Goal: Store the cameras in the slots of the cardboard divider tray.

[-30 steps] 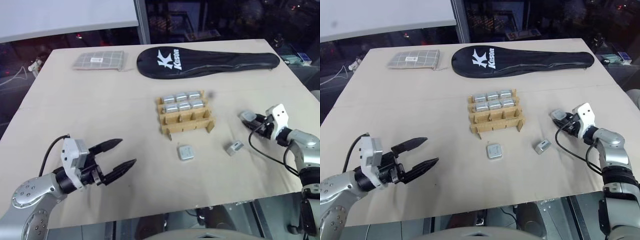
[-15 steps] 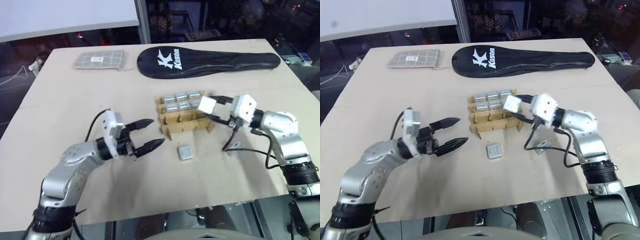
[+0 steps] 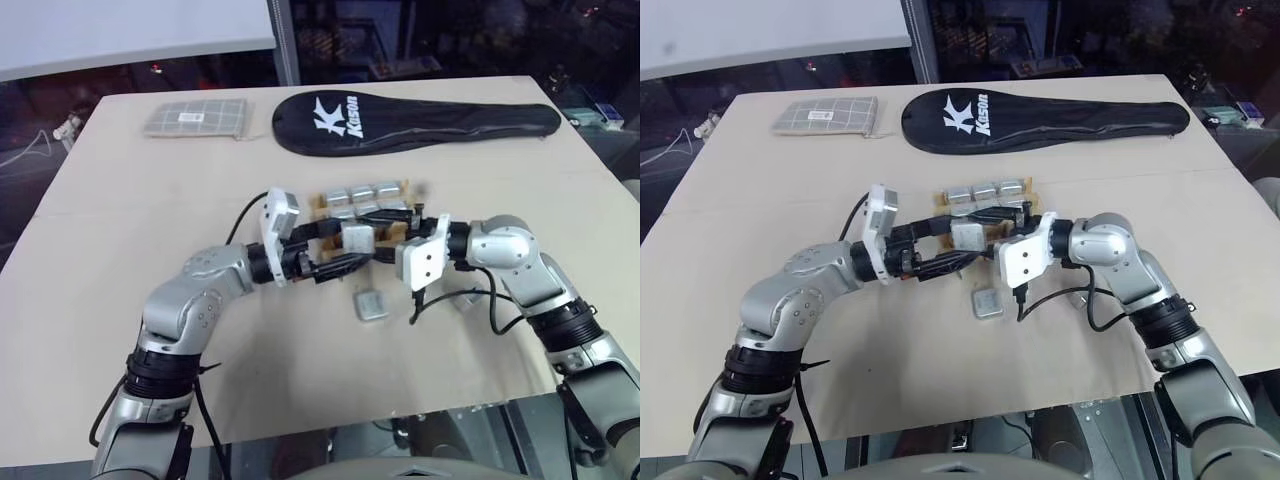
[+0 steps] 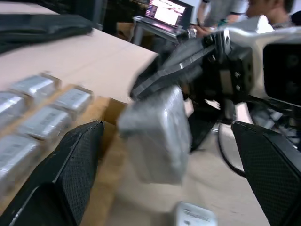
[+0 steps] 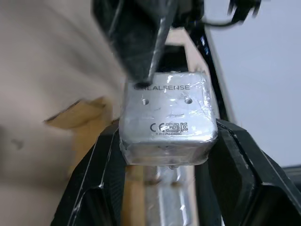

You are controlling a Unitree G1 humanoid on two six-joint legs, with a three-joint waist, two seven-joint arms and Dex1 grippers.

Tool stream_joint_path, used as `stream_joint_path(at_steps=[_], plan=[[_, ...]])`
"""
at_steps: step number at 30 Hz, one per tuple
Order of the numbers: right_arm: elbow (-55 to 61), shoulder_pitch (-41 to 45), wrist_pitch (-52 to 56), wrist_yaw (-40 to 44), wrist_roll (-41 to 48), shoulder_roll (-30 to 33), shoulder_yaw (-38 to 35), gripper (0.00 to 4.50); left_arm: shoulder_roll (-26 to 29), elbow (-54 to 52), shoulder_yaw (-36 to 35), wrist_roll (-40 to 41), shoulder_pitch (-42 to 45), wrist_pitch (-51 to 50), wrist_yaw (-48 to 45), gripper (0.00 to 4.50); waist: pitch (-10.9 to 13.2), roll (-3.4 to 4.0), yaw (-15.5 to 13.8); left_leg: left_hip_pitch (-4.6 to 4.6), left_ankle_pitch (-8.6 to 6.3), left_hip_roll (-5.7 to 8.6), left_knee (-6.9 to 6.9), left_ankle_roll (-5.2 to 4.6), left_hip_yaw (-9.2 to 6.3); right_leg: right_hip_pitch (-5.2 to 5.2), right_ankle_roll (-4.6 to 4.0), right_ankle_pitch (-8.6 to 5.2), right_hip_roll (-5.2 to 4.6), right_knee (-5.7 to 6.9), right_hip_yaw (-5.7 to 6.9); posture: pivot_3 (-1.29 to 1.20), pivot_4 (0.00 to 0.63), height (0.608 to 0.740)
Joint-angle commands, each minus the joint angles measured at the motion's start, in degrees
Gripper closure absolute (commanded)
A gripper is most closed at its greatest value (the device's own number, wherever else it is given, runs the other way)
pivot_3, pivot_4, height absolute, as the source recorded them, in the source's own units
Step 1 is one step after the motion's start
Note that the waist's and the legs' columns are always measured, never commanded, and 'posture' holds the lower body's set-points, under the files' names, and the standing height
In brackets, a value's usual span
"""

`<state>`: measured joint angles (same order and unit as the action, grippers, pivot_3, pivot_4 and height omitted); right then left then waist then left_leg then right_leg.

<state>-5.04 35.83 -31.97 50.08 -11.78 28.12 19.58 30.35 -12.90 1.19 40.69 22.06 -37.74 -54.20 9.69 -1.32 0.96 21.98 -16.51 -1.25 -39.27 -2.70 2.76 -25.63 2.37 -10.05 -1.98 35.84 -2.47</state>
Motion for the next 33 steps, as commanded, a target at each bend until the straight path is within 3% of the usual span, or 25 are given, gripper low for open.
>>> stream_joint_path(at_steps=[1, 7, 8, 12, 13, 16, 17, 21, 28, 33], plan=[[1.2, 0.8, -1.4, -1.2, 0.1, 0.1, -0.3, 2.59, 0.5, -0.6, -1.3, 1.5, 1.6, -0.9, -0.9, 0.79, 0.0, -0.02, -0.1, 0.0, 0.0, 0.01, -0.02, 0.0, 0.0, 0.0, 0.0, 0.0, -0.01, 0.01, 0.0, 0.0, 0.15, 0.74], [1.0, 0.6, -2.1, -1.5, -0.2, 0.7, -0.2, 2.59, 0.4, -0.8, -1.6, 1.9, 1.4, -1.5, -2.2, 3.58, 0.0, -0.04, -0.1, 0.01, 0.0, 0.01, -0.03, 0.0, -0.02, 0.0, 0.0, 0.0, -0.02, 0.01, -0.01, 0.0, 0.15, 0.74], [0.9, 0.5, -2.4, -1.5, -0.1, 1.0, 0.0, 2.59, 0.3, -0.8, -1.7, 2.1, 1.4, -1.6, -2.1, 3.69, 0.1, -0.09, -0.1, 0.01, 0.0, 0.0, -0.03, 0.0, -0.03, 0.0, 0.0, 0.0, -0.02, 0.01, 0.0, 0.0, 0.15, 0.74], [2.8, -1.6, 3.1, 1.6, 2.0, 2.3, 0.4, 2.59, 1.2, -0.8, -2.0, 2.8, 1.6, -2.6, -2.5, 3.7, 0.1, -0.1, -0.1, 0.0, 0.0, 0.0, -0.03, 0.0, -0.05, 0.0, 0.0, 0.0, -0.02, 0.01, -0.02, 0.0, 0.15, 0.74], [4.1, -2.7, 6.2, 2.9, 3.7, 2.5, 0.4, 1.52, 1.5, -0.6, -2.0, 3.0, 1.6, -3.0, -2.8, 3.7, 0.1, -0.13, -0.1, 0.01, 0.0, 0.0, -0.03, 0.0, -0.04, 0.0, 0.0, 0.0, -0.02, 0.01, -0.02, 0.0, 0.15, 0.74], [7.6, -5.5, 12.9, 4.6, 8.7, 3.0, -1.2, 0.24, 1.5, 0.4, -2.4, 2.4, 2.1, -2.1, -2.8, 3.7, 0.1, -0.14, -0.3, 0.01, 0.0, 0.01, -0.03, 0.0, -0.05, 0.02, -0.01, 0.01, -0.03, 0.01, 0.01, 0.0, 0.15, 0.74], [8.5, -6.1, 14.4, 4.7, 9.7, 3.2, -1.8, 0.11, 1.4, 0.7, -2.4, 2.1, 2.3, -1.5, -2.9, 3.7, 0.1, -0.14, -0.2, 0.02, 0.0, 0.01, -0.03, 0.0, -0.06, 0.02, -0.01, 0.01, -0.03, 0.01, 0.01, 0.0, 0.15, 0.74], [17.3, -12.1, 32.0, 7.4, 26.5, 8.7, -11.8, 0.11, 2.9, 6.7, 1.0, -5.8, 5.2, 5.8, -5.8, 3.7, 0.1, -0.17, -0.6, 0.03, 0.0, 0.04, -0.04, 0.0, -0.07, 0.02, -0.01, 0.0, -0.04, 0.01, 0.01, 0.0, 0.15, 0.74], [25.3, -22.4, 57.3, 10.1, 51.4, 20.9, -32.5, 0.11, -0.6, 22.0, 2.5, -12.6, 10.9, 18.4, -11.5, 3.7, 0.1, -0.2, -0.8, 0.04, -0.01, 0.05, -0.03, -0.02, -0.04, 0.06, 0.0, 0.0, -0.03, -0.03, 0.04, 0.0, 0.15, 0.74], [27.3, -35.1, 62.8, 14.8, 58.0, 25.1, -43.5, 0.11, -3.0, 31.7, 3.1, -16.8, 14.5, 26.9, -14.1, 3.7, 0.1, -0.28, -1.2, 0.09, -0.02, 0.05, -0.04, -0.04, -0.07, 0.05, 0.02, 0.01, -0.03, -0.1, 0.07, 0.0, 0.15, 0.74]])
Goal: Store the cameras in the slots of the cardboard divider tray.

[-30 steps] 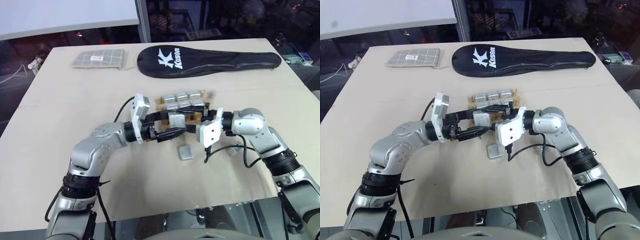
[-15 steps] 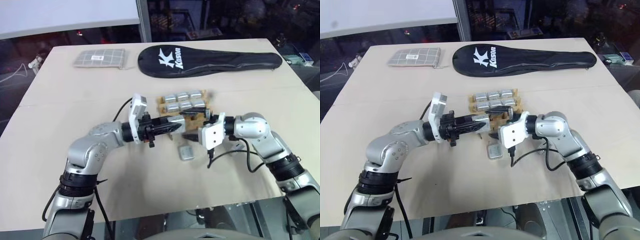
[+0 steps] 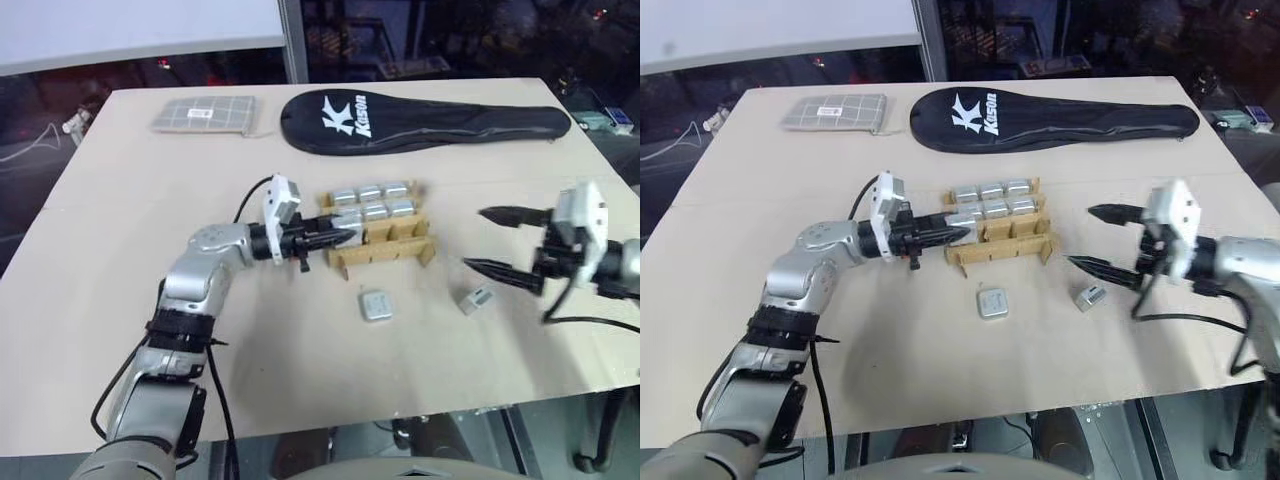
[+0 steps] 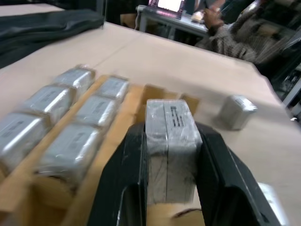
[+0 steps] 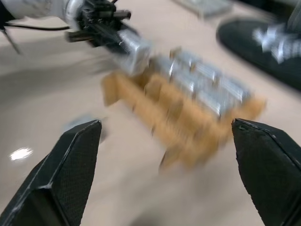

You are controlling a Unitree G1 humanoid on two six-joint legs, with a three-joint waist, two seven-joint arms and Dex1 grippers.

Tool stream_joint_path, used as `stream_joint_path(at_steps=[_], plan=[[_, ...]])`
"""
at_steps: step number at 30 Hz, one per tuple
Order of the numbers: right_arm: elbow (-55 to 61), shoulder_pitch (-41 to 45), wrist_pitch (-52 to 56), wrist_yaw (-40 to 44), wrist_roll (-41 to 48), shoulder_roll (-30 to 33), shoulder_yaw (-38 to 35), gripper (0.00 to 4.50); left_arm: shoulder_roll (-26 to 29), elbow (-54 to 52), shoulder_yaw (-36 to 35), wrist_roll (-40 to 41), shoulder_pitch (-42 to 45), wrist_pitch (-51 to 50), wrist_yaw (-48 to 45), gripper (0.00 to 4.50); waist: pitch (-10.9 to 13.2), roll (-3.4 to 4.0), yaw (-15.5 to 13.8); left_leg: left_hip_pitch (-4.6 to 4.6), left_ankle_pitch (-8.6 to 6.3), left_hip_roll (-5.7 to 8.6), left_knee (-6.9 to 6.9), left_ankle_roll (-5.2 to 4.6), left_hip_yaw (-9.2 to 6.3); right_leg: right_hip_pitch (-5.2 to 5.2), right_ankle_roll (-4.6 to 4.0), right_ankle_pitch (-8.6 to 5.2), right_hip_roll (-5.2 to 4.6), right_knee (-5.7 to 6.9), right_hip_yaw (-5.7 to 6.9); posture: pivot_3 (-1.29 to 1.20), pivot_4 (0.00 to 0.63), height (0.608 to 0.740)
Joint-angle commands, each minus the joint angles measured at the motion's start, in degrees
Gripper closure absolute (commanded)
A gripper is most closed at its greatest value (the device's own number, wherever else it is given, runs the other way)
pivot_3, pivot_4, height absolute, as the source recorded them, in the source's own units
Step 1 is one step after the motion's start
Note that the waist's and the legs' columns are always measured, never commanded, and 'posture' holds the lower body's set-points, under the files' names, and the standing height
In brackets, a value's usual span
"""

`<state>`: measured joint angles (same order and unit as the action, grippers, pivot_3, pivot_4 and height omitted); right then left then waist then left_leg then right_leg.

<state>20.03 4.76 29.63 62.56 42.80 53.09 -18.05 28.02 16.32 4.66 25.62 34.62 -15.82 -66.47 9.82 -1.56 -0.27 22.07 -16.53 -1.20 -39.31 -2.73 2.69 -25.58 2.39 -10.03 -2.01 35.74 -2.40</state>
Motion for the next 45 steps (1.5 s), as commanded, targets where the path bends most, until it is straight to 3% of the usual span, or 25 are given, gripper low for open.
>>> stream_joint_path(at_steps=[1, 7, 14, 26, 34, 45], plan=[[2.3, -6.6, 0.9, 3.0, 3.7, -0.2, -7.8, 0.11, -1.2, 4.2, -0.2, -2.7, 2.5, 6.9, -2.0, 3.7, 0.0, -0.04, 0.1, 0.0, 0.0, -0.01, 0.0, -0.01, 0.01, 0.01, 0.02, 0.01, 0.01, -0.01, -0.01, 0.0, 0.15, 0.74], [3.7, -21.3, -1.7, 6.0, 2.6, -3.6, -14.6, 0.11, -3.6, 8.5, 0.3, -4.6, 4.7, 10.0, -3.5, 3.7, 0.0, -0.06, -0.4, -0.02, 0.0, 0.0, -0.05, -0.01, 0.04, 0.03, 0.37, 0.01, 0.01, 0.02, -0.06, 0.0, 0.15, 0.74], [0.7, -26.8, -6.3, 9.2, 0.4, -5.6, -16.9, 0.11, -3.6, 7.7, 1.3, -7.1, 2.7, 11.1, -4.9, 3.7, 0.0, -0.06, -0.2, -0.09, 0.0, -0.01, -0.07, -0.01, 0.03, 0.06, 0.42, -0.02, 0.02, 0.05, -0.09, 0.0, 0.15, 0.74], [-3.5, -24.0, -13.0, 13.4, 3.6, -10.1, -18.9, 0.11, -3.2, 7.5, -0.5, -8.5, -0.4, 13.7, -1.4, 3.7, 0.0, -0.04, -0.2, -0.13, 0.0, -0.03, -0.06, -0.01, 0.0, 0.13, 0.41, -0.01, 0.03, 0.05, -0.05, 0.0, 0.15, 0.74], [-4.7, -23.4, -14.2, 14.2, 2.7, -9.8, -17.6, 0.11, -3.5, 6.3, 0.8, -8.7, -1.5, 9.4, 0.1, 3.7, 0.0, -0.02, -0.1, -0.18, -0.01, -0.03, -0.06, -0.01, 0.0, 0.15, 0.4, -0.01, 0.03, 0.08, -0.08, 0.0, 0.15, 0.74], [-4.4, -23.6, -14.4, 13.4, 2.7, -10.0, -17.5, 0.11, -5.2, 4.8, 1.0, -8.3, -2.0, 11.0, 0.3, 3.7, -0.1, -0.01, -0.4, -0.22, 0.0, -0.02, -0.07, -0.01, 0.02, 0.21, 0.4, -0.01, 0.03, 0.08, -0.07, 0.0, 0.15, 0.74]])
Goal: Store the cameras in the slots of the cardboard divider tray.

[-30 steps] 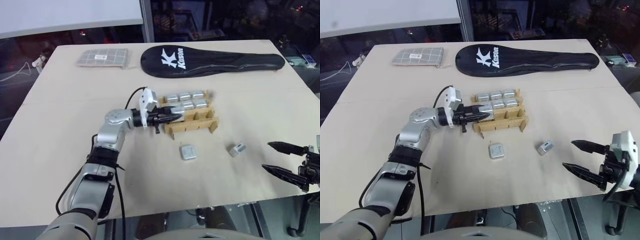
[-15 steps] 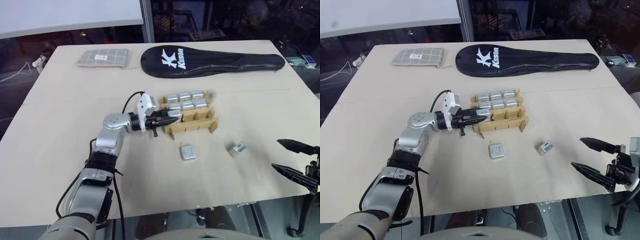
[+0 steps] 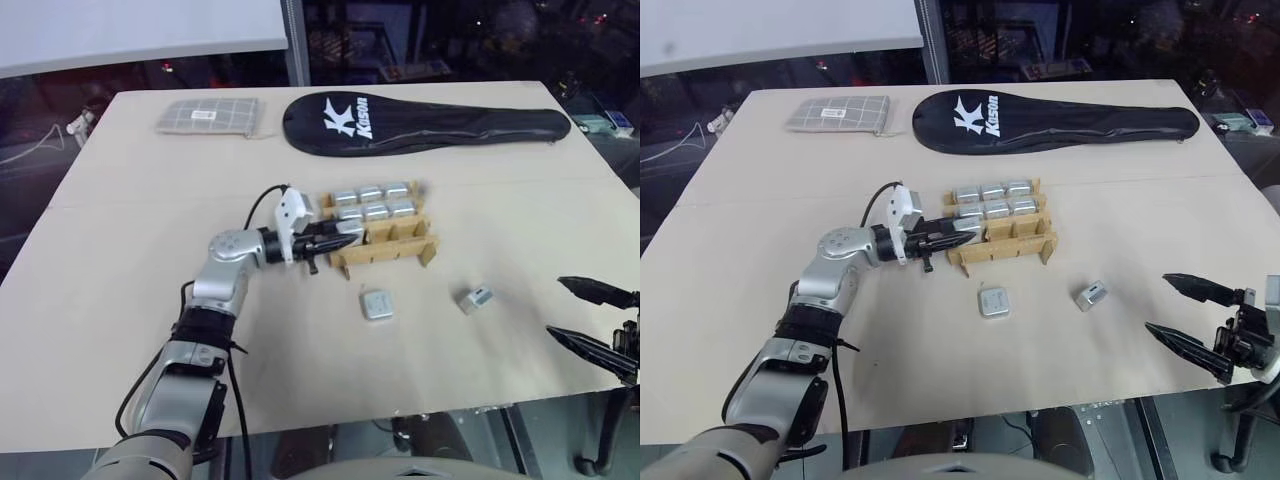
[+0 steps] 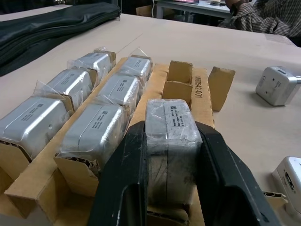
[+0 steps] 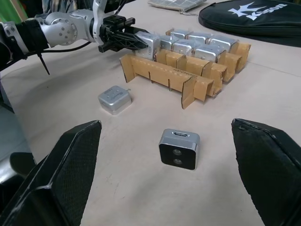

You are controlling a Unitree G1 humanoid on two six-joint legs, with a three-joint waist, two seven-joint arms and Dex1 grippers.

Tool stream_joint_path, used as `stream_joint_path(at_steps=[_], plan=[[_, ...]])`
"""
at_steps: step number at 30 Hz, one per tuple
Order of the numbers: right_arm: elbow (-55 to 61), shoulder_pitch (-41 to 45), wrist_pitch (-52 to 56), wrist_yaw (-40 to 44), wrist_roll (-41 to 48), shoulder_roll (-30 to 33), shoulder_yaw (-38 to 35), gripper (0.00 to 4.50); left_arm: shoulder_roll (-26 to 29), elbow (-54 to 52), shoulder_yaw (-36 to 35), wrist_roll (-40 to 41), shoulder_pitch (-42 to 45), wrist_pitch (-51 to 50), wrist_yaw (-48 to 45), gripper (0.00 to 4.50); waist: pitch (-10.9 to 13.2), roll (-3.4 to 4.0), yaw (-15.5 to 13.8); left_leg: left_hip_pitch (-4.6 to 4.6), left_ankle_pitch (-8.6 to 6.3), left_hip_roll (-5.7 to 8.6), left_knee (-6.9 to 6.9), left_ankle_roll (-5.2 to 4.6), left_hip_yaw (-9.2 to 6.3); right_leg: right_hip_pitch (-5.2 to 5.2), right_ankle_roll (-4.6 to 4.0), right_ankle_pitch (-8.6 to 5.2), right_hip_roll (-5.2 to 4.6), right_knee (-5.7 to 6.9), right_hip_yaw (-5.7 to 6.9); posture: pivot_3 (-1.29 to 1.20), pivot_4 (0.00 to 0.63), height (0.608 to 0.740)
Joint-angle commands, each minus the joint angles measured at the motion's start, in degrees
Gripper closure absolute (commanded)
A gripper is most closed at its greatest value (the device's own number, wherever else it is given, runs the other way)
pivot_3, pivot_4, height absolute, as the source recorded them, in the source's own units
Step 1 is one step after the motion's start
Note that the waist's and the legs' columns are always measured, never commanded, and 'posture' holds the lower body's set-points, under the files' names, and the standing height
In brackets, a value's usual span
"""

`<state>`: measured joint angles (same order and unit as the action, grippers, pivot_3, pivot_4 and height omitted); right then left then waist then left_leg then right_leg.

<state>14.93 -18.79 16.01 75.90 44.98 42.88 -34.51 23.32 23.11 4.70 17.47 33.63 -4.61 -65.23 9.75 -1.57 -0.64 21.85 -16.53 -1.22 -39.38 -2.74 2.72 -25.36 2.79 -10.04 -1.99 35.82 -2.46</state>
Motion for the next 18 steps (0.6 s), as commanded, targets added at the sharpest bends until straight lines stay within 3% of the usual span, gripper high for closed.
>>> stream_joint_path(at_steps=[1, 14, 16, 18], plan=[[0.7, -0.1, -0.9, 0.0, 0.4, 0.1, -1.0, 0.11, -0.7, -2.1, 1.3, -0.4, -1.0, 0.1, -1.0, 3.7, 0.0, 0.0, 0.0, 0.0, 0.0, 0.0, 0.0, 0.0, 0.0, 0.0, 0.0, 0.0, 0.0, 0.0, 0.0, 0.0, 0.15, 0.74], [0.7, 0.5, -1.3, -1.1, -0.2, -0.4, -0.4, 0.11, -1.9, 0.8, 2.2, -2.4, 0.4, 2.8, -1.9, 3.7, 0.0, 0.0, 0.0, 0.02, 0.0, 0.02, 0.0, 0.0, -0.01, 0.02, -0.02, 0.01, -0.01, -0.02, 0.01, 0.0, 0.15, 0.74], [0.7, 0.6, -1.3, -1.1, -0.2, -0.4, -0.3, 0.0, -1.8, 0.8, 2.3, -2.4, 0.2, 3.0, -2.6, 2.67, 0.0, 0.0, 0.0, 0.0, 0.0, 0.02, 0.0, 0.0, -0.02, 0.03, -0.02, 0.01, -0.01, -0.02, 0.01, 0.0, 0.15, 0.74], [0.6, 0.5, -1.4, -1.0, -0.2, -0.4, -0.3, 0.0, -1.9, 0.9, 2.3, -2.5, 0.0, 3.5, -2.7, 2.05, 0.0, 0.0, 0.0, 0.01, 0.0, 0.02, 0.0, 0.0, -0.02, 0.03, -0.02, 0.01, -0.01, -0.02, 0.01, 0.0, 0.15, 0.74]])
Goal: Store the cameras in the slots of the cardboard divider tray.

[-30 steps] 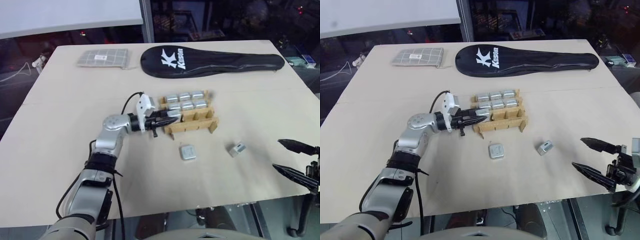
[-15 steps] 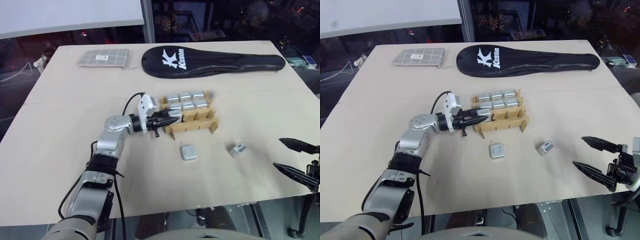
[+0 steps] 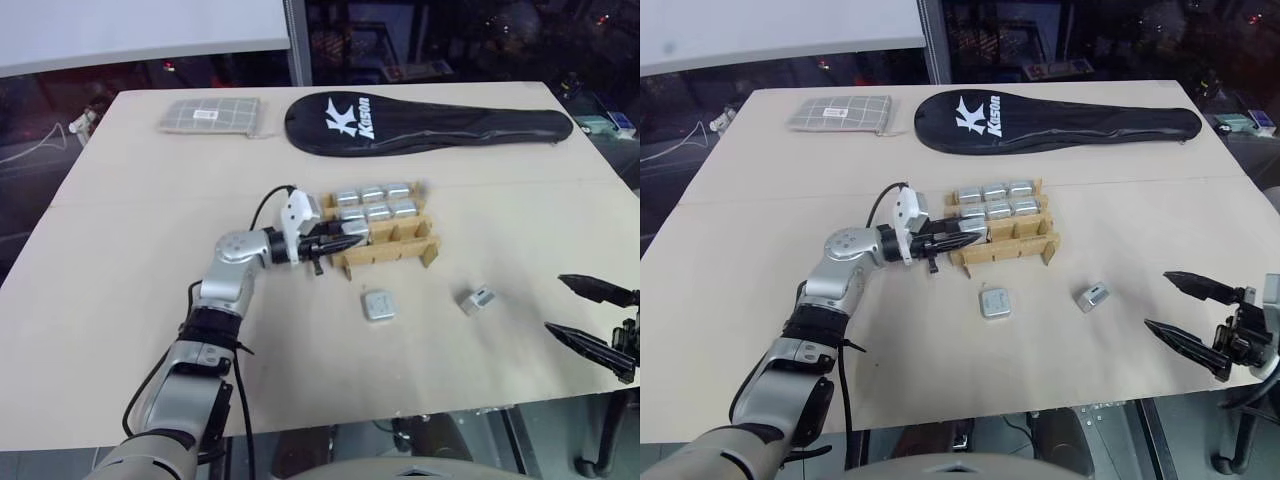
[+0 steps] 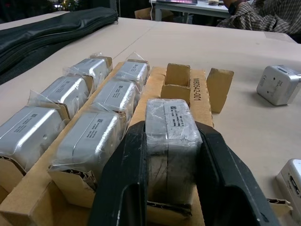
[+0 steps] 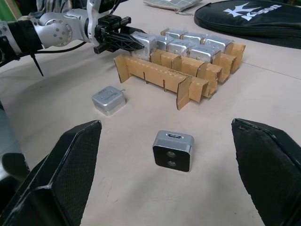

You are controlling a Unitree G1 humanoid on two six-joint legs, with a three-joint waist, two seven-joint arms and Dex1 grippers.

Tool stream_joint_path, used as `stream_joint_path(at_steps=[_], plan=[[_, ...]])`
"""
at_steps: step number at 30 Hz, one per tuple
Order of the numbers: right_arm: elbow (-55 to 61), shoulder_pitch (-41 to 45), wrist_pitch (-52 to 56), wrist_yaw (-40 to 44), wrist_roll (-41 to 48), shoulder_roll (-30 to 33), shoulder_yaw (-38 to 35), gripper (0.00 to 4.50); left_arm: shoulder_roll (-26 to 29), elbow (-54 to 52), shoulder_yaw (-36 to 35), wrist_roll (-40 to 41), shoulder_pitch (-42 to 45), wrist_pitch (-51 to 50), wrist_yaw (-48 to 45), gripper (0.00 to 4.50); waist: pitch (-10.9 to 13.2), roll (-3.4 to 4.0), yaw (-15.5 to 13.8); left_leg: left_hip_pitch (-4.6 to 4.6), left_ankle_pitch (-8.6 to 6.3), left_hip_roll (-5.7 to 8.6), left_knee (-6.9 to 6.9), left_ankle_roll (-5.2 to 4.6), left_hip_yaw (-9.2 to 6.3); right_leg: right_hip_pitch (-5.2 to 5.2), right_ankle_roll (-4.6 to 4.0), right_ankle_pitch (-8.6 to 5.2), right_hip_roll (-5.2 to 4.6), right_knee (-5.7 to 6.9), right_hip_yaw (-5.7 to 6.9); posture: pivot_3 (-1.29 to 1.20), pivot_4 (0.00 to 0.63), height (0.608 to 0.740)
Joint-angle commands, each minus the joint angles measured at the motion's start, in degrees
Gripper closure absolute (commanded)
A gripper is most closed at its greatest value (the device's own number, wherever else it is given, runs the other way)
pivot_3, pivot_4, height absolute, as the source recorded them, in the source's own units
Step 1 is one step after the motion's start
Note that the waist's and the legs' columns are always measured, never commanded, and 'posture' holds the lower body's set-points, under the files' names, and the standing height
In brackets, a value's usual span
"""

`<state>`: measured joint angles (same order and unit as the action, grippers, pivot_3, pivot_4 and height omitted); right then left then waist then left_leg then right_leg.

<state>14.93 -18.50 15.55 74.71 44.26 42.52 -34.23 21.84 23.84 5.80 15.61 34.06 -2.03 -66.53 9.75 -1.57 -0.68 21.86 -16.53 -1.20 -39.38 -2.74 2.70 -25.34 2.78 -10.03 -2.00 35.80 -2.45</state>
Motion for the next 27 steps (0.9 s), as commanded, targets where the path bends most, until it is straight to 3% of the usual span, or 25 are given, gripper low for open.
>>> stream_joint_path(at_steps=[1, 3, 15, 27], plan=[[0.5, 0.1, -1.0, 0.3, 0.5, 0.0, -0.6, 0.0, -0.4, 0.1, 1.2, -0.7, -0.5, 1.1, -1.4, 1.54, 0.0, 0.0, 0.0, 0.0, 0.0, 0.0, 0.0, 0.0, 0.0, 0.0, 0.0, 0.0, 0.0, 0.0, 0.0, 0.0, 0.15, 0.74], [0.5, 0.1, -1.0, 0.3, 0.5, 0.0, -0.5, 0.0, -0.2, -0.9, 1.2, -0.1, -0.9, 0.0, -1.9, 0.72, 0.0, 0.0, 0.0, 0.0, 0.0, 0.0, 0.0, 0.0, 0.0, 0.0, 0.0, 0.0, 0.0, 0.0, 0.0, 0.0, 0.15, 0.74], [-1.2, 1.1, -1.1, 1.5, -0.1, 0.7, 0.0, 0.0, 4.4, -10.4, -0.5, 2.2, -2.8, -3.7, -2.2, 0.72, 0.0, 0.0, 0.2, 0.0, 0.0, -0.03, 0.01, 0.0, -0.02, -0.02, -0.01, 0.0, 0.0, 0.01, 0.0, 0.0, 0.15, 0.74], [-4.0, 4.1, -1.5, 3.0, -1.6, 1.1, 3.3, 0.0, 12.5, -29.6, -6.9, 10.4, -8.1, -17.6, 0.7, 0.72, 0.0, 0.01, 0.4, -0.05, 0.0, -0.05, 0.0, 0.0, -0.05, -0.01, 0.01, -0.02, 0.0, 0.03, -0.01, 0.0, 0.15, 0.74]])
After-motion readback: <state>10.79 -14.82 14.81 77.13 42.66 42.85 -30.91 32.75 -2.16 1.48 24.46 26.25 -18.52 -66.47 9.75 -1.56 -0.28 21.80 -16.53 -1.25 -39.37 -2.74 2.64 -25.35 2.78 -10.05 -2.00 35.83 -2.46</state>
